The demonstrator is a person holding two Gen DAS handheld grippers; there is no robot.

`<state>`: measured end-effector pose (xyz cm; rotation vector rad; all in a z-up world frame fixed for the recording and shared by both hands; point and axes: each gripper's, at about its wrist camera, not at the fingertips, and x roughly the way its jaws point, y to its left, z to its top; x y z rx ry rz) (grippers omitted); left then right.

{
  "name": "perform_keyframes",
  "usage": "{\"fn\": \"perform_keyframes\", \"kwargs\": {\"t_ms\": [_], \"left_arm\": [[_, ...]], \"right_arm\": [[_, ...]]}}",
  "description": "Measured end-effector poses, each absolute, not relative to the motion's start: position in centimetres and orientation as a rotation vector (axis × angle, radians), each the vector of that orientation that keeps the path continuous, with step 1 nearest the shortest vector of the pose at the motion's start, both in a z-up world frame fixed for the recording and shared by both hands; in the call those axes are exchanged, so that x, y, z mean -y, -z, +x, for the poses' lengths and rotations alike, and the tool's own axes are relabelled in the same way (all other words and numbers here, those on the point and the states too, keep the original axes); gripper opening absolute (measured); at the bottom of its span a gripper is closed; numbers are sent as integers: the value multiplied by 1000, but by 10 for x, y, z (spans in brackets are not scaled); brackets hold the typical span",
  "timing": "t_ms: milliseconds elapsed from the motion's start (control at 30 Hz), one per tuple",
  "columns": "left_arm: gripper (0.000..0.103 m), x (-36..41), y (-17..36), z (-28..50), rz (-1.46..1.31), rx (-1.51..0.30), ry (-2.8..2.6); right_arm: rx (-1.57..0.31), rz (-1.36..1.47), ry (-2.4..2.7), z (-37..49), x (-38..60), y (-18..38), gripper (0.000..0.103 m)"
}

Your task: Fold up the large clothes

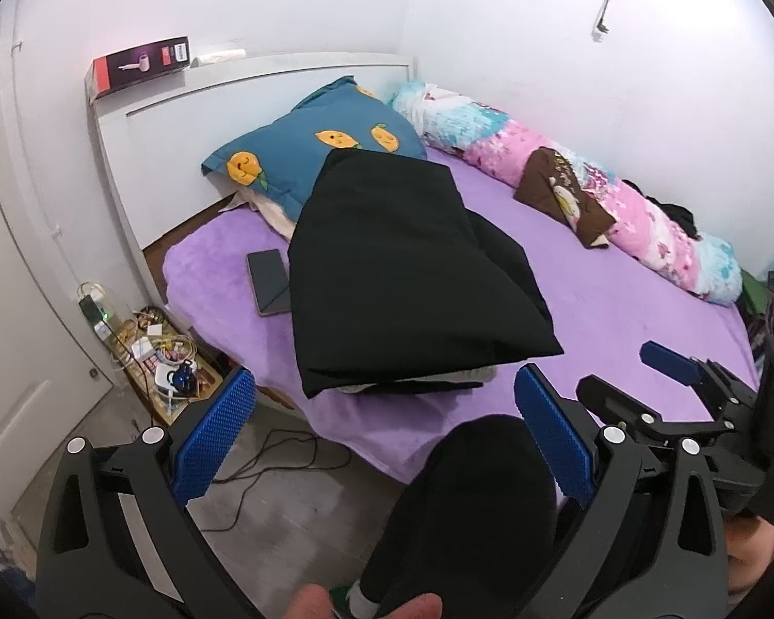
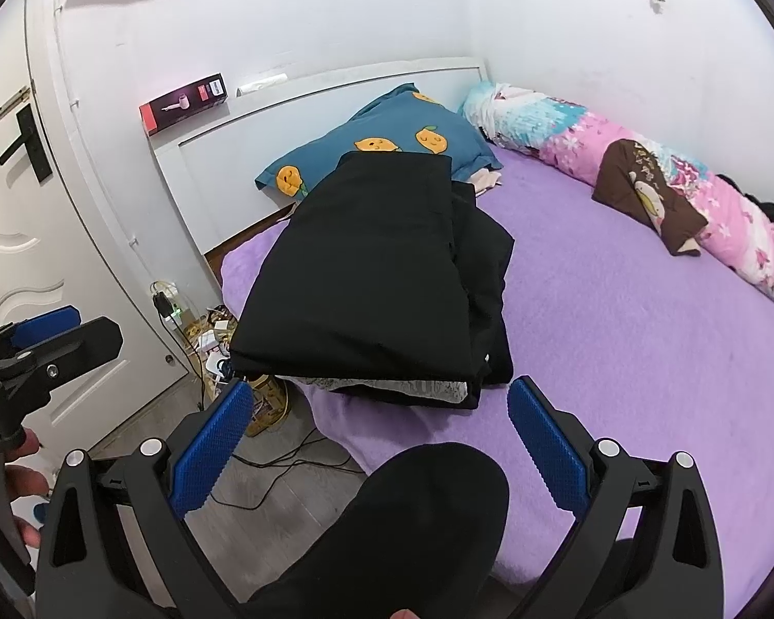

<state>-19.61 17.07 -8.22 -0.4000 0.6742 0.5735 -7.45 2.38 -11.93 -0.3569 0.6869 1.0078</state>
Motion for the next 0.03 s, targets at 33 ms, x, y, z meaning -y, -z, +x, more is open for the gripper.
{"fn": "perform_keyframes", "kwargs": {"t_ms": [33], "left_arm": [[97,-171,82,-196,-399,-673,-574]], "right_arm": [[-686,-357,-1008,-75,-23,119,97]]}}
